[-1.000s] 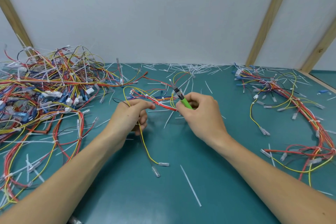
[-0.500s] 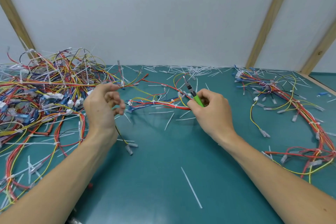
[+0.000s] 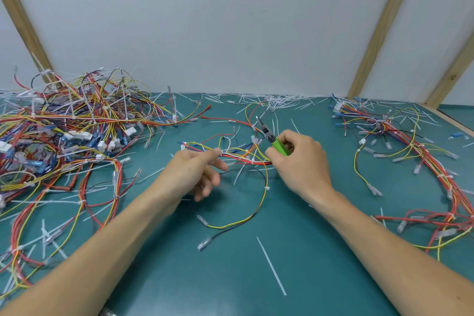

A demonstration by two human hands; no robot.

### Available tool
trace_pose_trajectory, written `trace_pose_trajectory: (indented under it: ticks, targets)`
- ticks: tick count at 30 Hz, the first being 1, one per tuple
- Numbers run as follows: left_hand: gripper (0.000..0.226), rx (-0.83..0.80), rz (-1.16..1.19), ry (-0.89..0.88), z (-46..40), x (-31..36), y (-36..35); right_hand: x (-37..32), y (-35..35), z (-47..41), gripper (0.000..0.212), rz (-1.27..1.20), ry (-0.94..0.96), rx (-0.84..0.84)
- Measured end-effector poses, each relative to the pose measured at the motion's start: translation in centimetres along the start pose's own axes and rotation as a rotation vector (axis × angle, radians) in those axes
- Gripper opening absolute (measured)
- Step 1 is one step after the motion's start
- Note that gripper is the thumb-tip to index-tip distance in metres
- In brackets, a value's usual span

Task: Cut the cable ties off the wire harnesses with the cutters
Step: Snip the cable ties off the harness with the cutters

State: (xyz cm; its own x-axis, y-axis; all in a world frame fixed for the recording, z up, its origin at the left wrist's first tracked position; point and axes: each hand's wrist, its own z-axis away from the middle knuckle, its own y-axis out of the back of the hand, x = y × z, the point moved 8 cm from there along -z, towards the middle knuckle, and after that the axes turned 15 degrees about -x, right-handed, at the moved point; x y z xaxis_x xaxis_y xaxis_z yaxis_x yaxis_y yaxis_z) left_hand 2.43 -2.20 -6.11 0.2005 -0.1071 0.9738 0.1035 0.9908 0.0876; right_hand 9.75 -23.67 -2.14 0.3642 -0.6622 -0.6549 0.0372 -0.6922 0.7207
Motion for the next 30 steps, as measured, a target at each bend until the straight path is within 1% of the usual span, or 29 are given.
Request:
trace_pose_trajectory:
  ticks: [3, 5, 10, 12, 14, 17, 22, 27, 28, 30]
  targets:
    - [0.039, -0.053, 0.010, 0.083, -0.2, -0.9, -0.4, -0.6, -0.4, 0.2, 0.023, 0.013, 0.034, -0.025]
    - [0.039, -0.017, 0.053, 0.093, -0.2, -1.2, -0.2, -1.2, -0.6, 0.5, 0.023, -0.012, 0.077, -0.029]
    - [0.029, 0.117, 0.243, 0.003, -0.3, -1.2, 0.9, -2.7, -0.5, 1.3, 0.019, -0.144, 0.198, -0.018]
    - [0.026, 0.149, 0.331, -0.018, -0.3, -1.3, 1.4, -3.3, -0.8, 1.5, 0.018, -0.171, 0.237, -0.069]
    - [0.026, 0.142, 0.361, -0.020, -0.2, -1.2, 1.5, -3.7, -1.5, 1.7, 0.016, -0.190, 0.270, -0.130]
    - [0.032, 0.078, 0.316, -0.006, -0.3, -1.1, 0.9, -4.1, -2.1, 1.9, 0.015, -0.183, 0.301, -0.170]
    - [0.028, -0.045, 0.245, 0.037, 0.0, -0.8, -0.4, -4.2, -2.1, 2.0, 0.014, -0.169, 0.329, -0.158]
    - [0.054, -0.033, 0.064, 0.110, 0.4, -0.9, -0.3, -3.8, -1.3, 1.8, 0.015, -0.160, 0.291, -0.062]
    - [0.055, -0.022, 0.032, 0.128, 0.4, -0.9, -0.2, -3.6, -1.1, 1.8, 0.015, -0.161, 0.285, -0.046]
    - [0.052, -0.015, 0.017, 0.149, 0.4, -1.0, -0.1, -3.5, -0.9, 1.7, 0.014, -0.171, 0.282, -0.038]
